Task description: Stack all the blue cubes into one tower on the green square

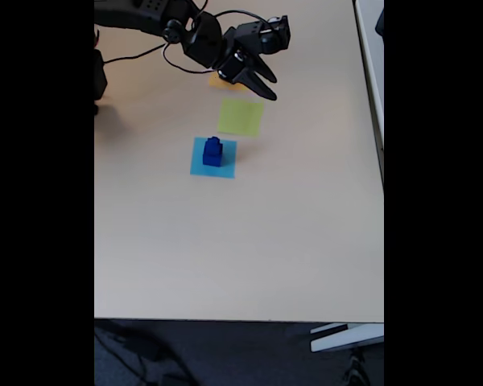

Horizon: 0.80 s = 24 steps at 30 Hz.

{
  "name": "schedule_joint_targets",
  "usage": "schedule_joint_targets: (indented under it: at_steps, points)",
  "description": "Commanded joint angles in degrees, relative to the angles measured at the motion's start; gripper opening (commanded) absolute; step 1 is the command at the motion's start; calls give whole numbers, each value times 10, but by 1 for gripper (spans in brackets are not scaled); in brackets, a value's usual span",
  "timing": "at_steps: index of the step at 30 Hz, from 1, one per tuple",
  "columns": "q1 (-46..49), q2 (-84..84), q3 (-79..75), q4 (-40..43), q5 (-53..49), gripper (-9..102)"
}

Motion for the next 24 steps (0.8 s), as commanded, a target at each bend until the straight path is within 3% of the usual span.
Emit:
schedule_joint_targets:
  at_steps: [1, 12, 19, 24]
  points:
    - [-58, 4, -45, -45, 27, 24]
    - [-208, -108, -27, -3, 314, 30]
    - [-240, -129, -77, 144, 332, 30]
    - [-243, -136, -77, 171, 324, 32]
